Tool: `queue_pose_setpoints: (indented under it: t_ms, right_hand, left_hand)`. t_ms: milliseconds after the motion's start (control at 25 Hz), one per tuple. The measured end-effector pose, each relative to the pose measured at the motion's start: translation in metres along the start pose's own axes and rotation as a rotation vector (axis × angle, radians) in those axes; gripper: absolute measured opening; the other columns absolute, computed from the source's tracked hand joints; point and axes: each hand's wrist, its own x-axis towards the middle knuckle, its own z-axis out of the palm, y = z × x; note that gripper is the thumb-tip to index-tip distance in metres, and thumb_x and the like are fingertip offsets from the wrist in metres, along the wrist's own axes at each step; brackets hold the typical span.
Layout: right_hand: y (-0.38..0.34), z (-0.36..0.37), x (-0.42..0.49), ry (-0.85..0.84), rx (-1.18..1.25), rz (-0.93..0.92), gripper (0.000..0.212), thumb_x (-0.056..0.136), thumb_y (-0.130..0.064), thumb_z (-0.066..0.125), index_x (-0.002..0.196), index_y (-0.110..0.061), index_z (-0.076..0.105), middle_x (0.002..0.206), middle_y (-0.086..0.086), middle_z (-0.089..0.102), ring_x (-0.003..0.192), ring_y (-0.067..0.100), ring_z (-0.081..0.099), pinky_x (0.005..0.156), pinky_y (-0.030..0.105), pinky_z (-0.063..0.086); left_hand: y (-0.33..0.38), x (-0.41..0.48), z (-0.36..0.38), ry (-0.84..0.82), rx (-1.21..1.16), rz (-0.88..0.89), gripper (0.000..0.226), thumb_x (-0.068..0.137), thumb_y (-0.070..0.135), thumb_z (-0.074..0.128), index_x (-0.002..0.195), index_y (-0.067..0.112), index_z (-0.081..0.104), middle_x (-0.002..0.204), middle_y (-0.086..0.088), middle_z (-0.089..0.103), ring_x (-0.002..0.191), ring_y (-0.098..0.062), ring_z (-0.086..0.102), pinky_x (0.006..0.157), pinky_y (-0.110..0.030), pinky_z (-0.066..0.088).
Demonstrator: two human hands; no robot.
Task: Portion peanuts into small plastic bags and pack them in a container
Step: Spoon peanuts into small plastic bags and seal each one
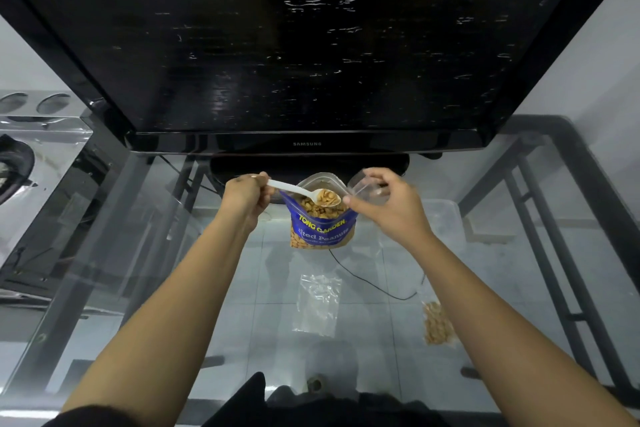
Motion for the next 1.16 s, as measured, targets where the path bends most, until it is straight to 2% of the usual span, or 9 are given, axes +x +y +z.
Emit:
queue_pose_setpoints:
  t_ms: [160, 360, 440, 560, 680, 840, 1000, 1080, 1160]
  right_hand:
    - [-0.014, 0.013, 0.003, -0.063, -0.373, -0.125, 0.062, 0.068, -0.045, 0.077, 0.120, -0.019, 0.055, 0.116, 0.000, 0.060, 0.101, 0.015, 0.057, 0.075, 0.028, 0.049]
    - [-0.034, 0.035, 0.005, -0.024, -0.235, -0.099, 0.058, 0.069, -0.043, 0.076, 0.117, -0.019, 0.056, 0.113, -0.002, 0.060, 0.097, 0.012, 0.057, 0.078, 0.033, 0.054]
    - [-0.039, 0.043, 0.005, 0.021, -0.102, -0.070, 0.055, 0.068, -0.043, 0.078, 0.114, -0.021, 0.058, 0.109, -0.005, 0.061, 0.092, 0.007, 0.056, 0.076, 0.026, 0.052]
    - [-0.046, 0.050, 0.003, 0.083, 0.086, -0.071, 0.055, 0.066, -0.043, 0.080, 0.112, -0.022, 0.058, 0.107, -0.007, 0.063, 0.090, 0.004, 0.058, 0.074, 0.020, 0.051]
    - [-0.050, 0.050, 0.002, 0.114, 0.169, -0.101, 0.056, 0.065, -0.041, 0.081, 0.112, -0.022, 0.058, 0.106, -0.008, 0.063, 0.088, 0.002, 0.061, 0.073, 0.018, 0.052]
    - [-0.043, 0.041, 0.002, 0.153, 0.155, -0.063, 0.052, 0.066, -0.043, 0.080, 0.108, -0.021, 0.059, 0.097, -0.010, 0.064, 0.086, 0.001, 0.061, 0.069, 0.013, 0.050]
    - [-0.037, 0.025, 0.000, 0.204, 0.107, -0.071, 0.031, 0.069, -0.042, 0.078, 0.083, -0.021, 0.061, 0.071, -0.012, 0.063, 0.065, -0.001, 0.061, 0.055, 0.011, 0.047]
    - [-0.036, 0.018, -0.001, 0.217, 0.086, -0.077, 0.028, 0.070, -0.042, 0.078, 0.078, -0.021, 0.061, 0.066, -0.012, 0.061, 0.060, -0.001, 0.058, 0.052, 0.009, 0.044]
    - [-0.034, 0.012, -0.003, 0.230, 0.085, -0.078, 0.028, 0.069, -0.043, 0.078, 0.075, -0.021, 0.061, 0.064, -0.012, 0.060, 0.059, 0.001, 0.057, 0.055, 0.012, 0.044]
  left_hand:
    - [0.023, 0.000, -0.010, 0.012, -0.001, 0.058, 0.022, 0.095, 0.014, 0.049, 0.075, 0.013, 0.056, 0.055, 0.000, 0.052, 0.049, -0.006, 0.045, 0.042, -0.014, 0.041]
    - [0.057, -0.016, -0.007, 0.015, 0.137, 0.287, 0.013, 0.091, 0.018, 0.054, 0.088, 0.009, 0.063, 0.062, 0.000, 0.057, 0.053, -0.006, 0.052, 0.048, -0.016, 0.044]
    - [0.067, -0.038, -0.001, -0.004, 0.349, 0.522, 0.015, 0.091, 0.023, 0.054, 0.084, 0.014, 0.065, 0.061, 0.002, 0.060, 0.054, -0.005, 0.056, 0.055, -0.018, 0.046]
    - [0.074, -0.087, 0.007, -0.009, 0.723, 1.068, 0.017, 0.091, 0.024, 0.054, 0.081, 0.016, 0.063, 0.062, 0.005, 0.059, 0.053, -0.001, 0.052, 0.056, -0.009, 0.038]
    - [0.076, -0.110, 0.003, 0.016, 0.753, 1.445, 0.015, 0.091, 0.020, 0.055, 0.084, 0.010, 0.065, 0.064, 0.006, 0.053, 0.053, -0.005, 0.042, 0.056, -0.009, 0.032]
    - [0.079, -0.065, -0.010, 0.110, 0.259, 0.951, 0.019, 0.089, 0.026, 0.054, 0.072, 0.026, 0.060, 0.060, 0.005, 0.059, 0.054, -0.004, 0.056, 0.061, -0.027, 0.046]
    - [0.025, -0.022, -0.004, -0.075, 0.448, 0.549, 0.019, 0.087, 0.024, 0.060, 0.070, 0.028, 0.066, 0.064, 0.002, 0.062, 0.064, -0.014, 0.059, 0.070, -0.037, 0.049]
    - [0.004, -0.021, 0.001, -0.107, 0.610, 0.485, 0.010, 0.087, 0.025, 0.062, 0.092, 0.019, 0.069, 0.076, 0.000, 0.065, 0.077, -0.015, 0.063, 0.079, -0.036, 0.052]
    - [-0.003, -0.029, 0.003, -0.018, 0.722, 0.495, 0.047, 0.086, 0.030, 0.064, 0.126, 0.007, 0.054, 0.105, -0.008, 0.062, 0.099, -0.019, 0.060, 0.089, -0.032, 0.049]
